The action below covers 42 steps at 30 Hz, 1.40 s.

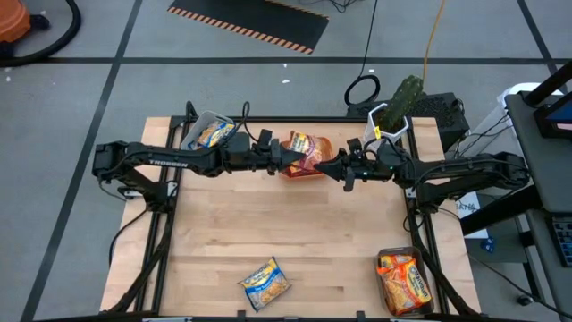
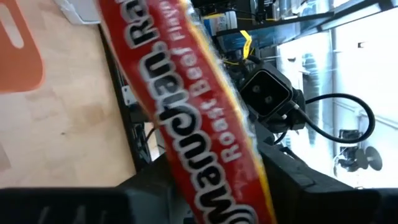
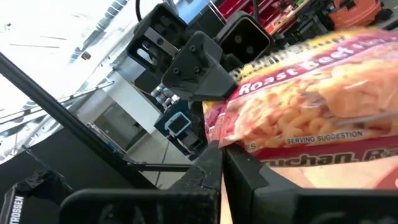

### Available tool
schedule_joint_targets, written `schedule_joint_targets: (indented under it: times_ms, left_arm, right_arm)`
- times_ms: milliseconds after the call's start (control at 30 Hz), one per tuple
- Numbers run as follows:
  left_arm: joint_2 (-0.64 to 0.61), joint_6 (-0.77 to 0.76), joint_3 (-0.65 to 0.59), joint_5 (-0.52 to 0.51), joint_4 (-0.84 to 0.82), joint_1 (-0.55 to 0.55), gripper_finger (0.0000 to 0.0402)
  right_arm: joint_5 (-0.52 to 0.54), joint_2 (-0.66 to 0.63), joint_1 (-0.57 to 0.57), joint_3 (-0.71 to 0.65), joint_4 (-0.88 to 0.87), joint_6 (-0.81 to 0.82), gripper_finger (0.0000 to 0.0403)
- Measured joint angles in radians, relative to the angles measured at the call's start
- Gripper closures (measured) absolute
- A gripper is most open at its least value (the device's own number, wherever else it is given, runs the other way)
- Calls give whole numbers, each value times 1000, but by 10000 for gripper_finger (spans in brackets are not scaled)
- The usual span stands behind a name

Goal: Sort Maruchan noodles
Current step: Put the red noodle pack into the orange bin

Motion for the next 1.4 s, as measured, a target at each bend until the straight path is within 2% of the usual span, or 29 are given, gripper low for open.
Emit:
schedule_joint_targets:
  times_ms: [167,333,500,667,767,867,1100,1400]
  left_arm:
    - [0,37,0,0,0,3,267]
    - [0,75,0,-4,1,6,269]
    - [0,168,0,-4,0,6,270]
    - [0,293,0,-3,0,6,270]
    - [0,345,0,-3,0,6,270]
    - [0,378,0,-3,26,6,270]
    - [0,488,0,-2,153,12,270]
    - [0,501,0,27,157,10,270]
  right_arm:
    - [-4,0,0,0,-2,-10,398]
    - [-9,0,0,0,-1,54,362]
    - [-13,-3,0,0,-2,237,300]
    - [-86,-3,0,0,-21,470,239]
    - [-137,-3,1,0,-43,584,211]
    - [-138,-3,0,0,-38,656,190]
    - [-182,-3,-25,0,-87,680,158]
    - [-180,-34,-61,0,-76,697,141]
